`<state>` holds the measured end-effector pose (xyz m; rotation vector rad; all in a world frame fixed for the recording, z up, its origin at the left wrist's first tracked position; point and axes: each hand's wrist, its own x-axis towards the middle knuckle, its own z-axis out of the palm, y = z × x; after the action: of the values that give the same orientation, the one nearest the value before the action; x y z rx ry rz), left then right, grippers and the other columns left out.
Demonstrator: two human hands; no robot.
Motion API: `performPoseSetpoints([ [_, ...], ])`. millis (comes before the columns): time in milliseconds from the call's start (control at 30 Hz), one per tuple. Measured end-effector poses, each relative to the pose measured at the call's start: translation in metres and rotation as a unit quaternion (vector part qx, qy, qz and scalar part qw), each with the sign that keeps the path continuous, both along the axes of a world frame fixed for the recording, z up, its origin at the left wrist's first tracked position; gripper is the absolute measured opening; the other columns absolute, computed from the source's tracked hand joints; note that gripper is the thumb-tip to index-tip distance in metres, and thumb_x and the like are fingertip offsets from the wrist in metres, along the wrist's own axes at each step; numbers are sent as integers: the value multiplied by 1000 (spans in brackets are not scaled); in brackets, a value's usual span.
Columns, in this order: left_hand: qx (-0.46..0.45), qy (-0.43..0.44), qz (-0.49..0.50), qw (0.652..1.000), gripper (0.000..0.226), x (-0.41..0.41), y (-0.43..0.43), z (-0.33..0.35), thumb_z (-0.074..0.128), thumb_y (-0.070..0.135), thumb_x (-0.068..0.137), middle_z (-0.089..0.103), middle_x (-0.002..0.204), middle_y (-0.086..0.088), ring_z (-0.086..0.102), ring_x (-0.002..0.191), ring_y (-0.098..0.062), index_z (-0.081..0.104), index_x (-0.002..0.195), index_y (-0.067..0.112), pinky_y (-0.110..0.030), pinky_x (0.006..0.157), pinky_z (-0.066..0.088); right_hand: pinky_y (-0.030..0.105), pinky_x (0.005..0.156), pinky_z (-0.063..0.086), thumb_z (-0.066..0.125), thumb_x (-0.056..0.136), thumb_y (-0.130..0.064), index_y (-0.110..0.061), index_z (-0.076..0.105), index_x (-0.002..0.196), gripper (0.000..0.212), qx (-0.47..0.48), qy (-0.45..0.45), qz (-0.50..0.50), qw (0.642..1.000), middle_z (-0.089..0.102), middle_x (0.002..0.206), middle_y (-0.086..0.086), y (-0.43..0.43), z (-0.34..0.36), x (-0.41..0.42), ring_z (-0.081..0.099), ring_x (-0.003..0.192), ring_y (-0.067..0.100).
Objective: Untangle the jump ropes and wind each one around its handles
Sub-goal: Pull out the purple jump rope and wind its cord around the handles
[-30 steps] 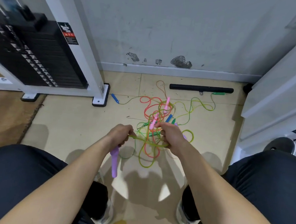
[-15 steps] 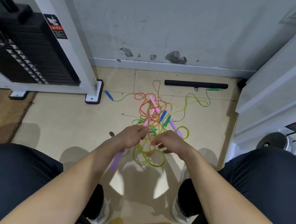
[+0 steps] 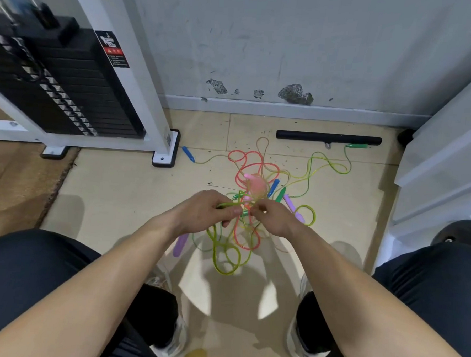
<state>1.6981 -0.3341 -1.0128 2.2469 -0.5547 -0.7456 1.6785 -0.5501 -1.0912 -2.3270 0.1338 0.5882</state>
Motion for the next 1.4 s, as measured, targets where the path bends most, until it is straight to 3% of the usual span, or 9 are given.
performPoseSetpoints([
  [167,178,-43,88,979,56,11,15,-25,75,63,76,57,85,8,58,90,-15,58,116,27,-34,81,49,30,58,55,47,106,-27,1,64,104,33,269,32,-154,950,73,92,23,6,39,4,66,62,22],
  [267,93,21,101,990,78,9,1,-33,84,51,72,53,67,10,55,69,-5,49,138,29,-24,66,42,28,59,56,48,107,-29,3,62,111,35,366,47,-134,920,73,84,16,11,71,12,67,61,20],
  [433,-16,71,41,997,20,0,-30,-35,70,40,91,53,49,17,48,53,0,78,95,23,-13,54,34,24,57,56,44,107,-28,1,59,109,32,489,45,-153,858,71,78,14,18,115,24,64,54,13],
  [633,-167,173,170,956,59,5,-36,-8,50,48,101,36,46,-1,34,40,-15,63,57,11,-22,43,34,24,53,50,42,103,-20,-5,66,92,30,355,-26,-295,887,66,81,14,6,91,23,61,56,15],
  [733,-275,247,226,901,55,10,-34,12,47,48,102,33,49,-3,30,39,-15,51,59,12,-18,39,31,28,68,43,52,90,-28,-18,74,87,25,344,66,-209,913,73,94,7,13,53,0,64,79,16],
  [833,-364,306,265,839,54,23,-29,28,47,51,100,19,60,0,23,38,-11,48,57,19,-17,37,26,30,67,41,37,96,-36,-2,69,96,47,421,214,-151,868,60,117,41,31,25,-17,69,81,29],
  [1000,-403,299,332,799,53,47,-8,31,44,53,101,16,53,5,18,34,-6,50,60,21,-17,39,20,41,77,42,30,96,-52,-8,67,74,62,445,286,-88,844,51,69,15,30,11,-29,55,60,30],
  [1167,-403,200,487,749,45,68,18,26,50,55,99,31,48,7,23,38,-9,50,71,19,-20,40,22,33,73,43,39,103,-36,-13,61,69,46,213,96,-110,966,55,65,4,-4,7,-28,50,62,19],
  [1400,13,134,360,923,61,51,27,-24,71,63,81,45,61,-9,35,40,-18,57,78,4,-25,49,33,33,62,48,43,100,-24,-13,64,87,27,247,69,-238,937,58,69,2,-18,33,-14,59,59,20],
])
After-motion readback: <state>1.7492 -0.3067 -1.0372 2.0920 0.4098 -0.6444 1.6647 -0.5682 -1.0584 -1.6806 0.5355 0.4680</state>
